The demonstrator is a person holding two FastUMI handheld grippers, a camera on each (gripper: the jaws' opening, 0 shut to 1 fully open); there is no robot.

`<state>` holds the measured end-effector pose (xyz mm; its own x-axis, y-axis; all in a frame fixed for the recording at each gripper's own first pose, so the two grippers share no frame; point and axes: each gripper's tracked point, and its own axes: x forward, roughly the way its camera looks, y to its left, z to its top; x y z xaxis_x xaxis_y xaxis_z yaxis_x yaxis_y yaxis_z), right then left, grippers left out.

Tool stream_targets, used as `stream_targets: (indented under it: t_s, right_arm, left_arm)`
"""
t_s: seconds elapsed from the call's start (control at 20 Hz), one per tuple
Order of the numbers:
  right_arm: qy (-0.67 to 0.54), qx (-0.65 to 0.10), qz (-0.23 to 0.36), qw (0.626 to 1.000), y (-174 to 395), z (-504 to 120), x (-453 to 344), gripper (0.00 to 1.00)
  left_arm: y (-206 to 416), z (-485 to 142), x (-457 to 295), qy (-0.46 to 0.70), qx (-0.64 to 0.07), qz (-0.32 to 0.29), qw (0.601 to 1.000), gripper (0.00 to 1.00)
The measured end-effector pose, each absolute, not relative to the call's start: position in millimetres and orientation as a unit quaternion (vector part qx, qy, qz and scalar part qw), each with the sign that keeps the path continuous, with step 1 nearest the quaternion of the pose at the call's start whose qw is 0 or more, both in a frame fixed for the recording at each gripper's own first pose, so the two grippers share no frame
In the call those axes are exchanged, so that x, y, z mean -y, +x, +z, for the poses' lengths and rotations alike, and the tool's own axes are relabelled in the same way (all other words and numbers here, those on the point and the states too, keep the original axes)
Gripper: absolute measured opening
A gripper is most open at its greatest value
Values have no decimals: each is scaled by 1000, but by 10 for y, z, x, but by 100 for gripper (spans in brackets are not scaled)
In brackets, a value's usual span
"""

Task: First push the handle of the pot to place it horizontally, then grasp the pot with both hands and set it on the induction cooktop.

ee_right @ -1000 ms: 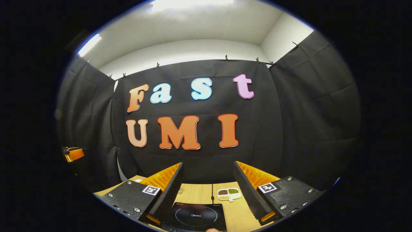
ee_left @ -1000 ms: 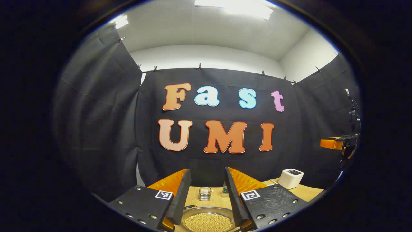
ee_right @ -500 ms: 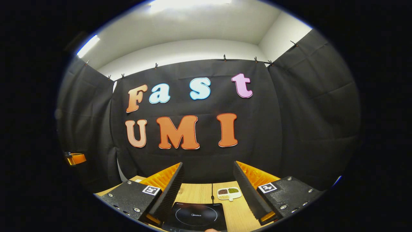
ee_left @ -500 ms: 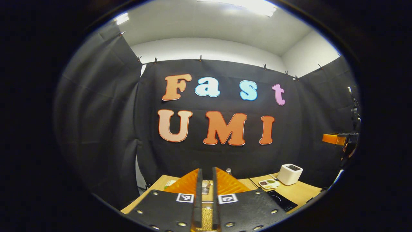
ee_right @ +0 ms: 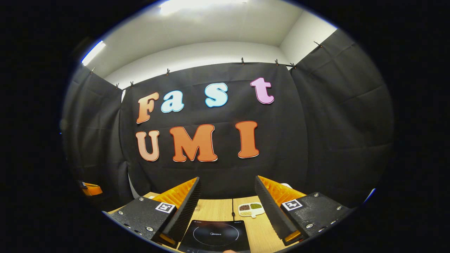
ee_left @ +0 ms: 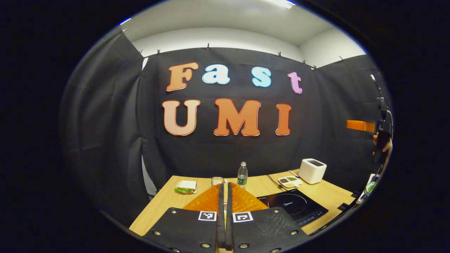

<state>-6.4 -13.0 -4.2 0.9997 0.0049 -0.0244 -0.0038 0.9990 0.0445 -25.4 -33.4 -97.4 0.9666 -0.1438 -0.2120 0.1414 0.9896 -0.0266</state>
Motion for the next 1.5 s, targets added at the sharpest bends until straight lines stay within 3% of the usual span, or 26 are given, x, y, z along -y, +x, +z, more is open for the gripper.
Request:
stream_targets:
  t_s: [1.05, 1.5]
  right_arm:
    - [13, -26, -18, 999, -15, -175, 219, 95]
    - [2, -40, -8, 999, 5, -250, 181, 95]
  left_arm:
    - [-1113, -2855, 859, -5, -314, -158, 936, 2]
    - [-1274, -3663, 874, -5, -399, -157, 903, 3]
